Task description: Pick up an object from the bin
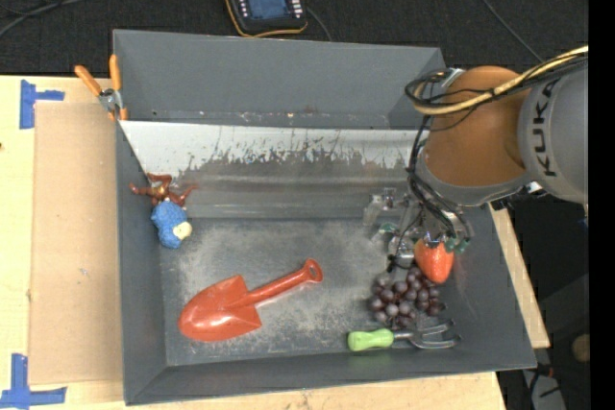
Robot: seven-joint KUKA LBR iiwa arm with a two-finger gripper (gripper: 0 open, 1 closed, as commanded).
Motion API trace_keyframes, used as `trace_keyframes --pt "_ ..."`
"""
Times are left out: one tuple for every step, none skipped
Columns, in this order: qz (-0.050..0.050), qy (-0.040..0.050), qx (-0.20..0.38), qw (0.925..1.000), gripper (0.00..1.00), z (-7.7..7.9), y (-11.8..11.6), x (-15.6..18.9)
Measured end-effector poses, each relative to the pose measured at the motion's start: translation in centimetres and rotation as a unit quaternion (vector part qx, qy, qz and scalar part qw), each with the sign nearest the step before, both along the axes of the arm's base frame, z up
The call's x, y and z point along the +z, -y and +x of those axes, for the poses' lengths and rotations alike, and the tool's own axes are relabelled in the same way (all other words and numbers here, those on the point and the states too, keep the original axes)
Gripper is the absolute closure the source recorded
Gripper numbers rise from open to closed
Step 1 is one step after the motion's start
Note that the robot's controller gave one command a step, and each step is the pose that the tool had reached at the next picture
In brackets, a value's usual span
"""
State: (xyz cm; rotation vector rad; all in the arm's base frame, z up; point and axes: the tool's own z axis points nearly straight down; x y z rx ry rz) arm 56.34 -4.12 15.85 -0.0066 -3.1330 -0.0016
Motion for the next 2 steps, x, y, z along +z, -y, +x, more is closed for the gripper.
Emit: trace_keyframes --pt "0.0 0.0037 0.001 1.0 0.0 0.1 0.0 0.5" --pt "0.001 0.001 0.04 0.9992 0.0 -5.7 6.9 -9.0"
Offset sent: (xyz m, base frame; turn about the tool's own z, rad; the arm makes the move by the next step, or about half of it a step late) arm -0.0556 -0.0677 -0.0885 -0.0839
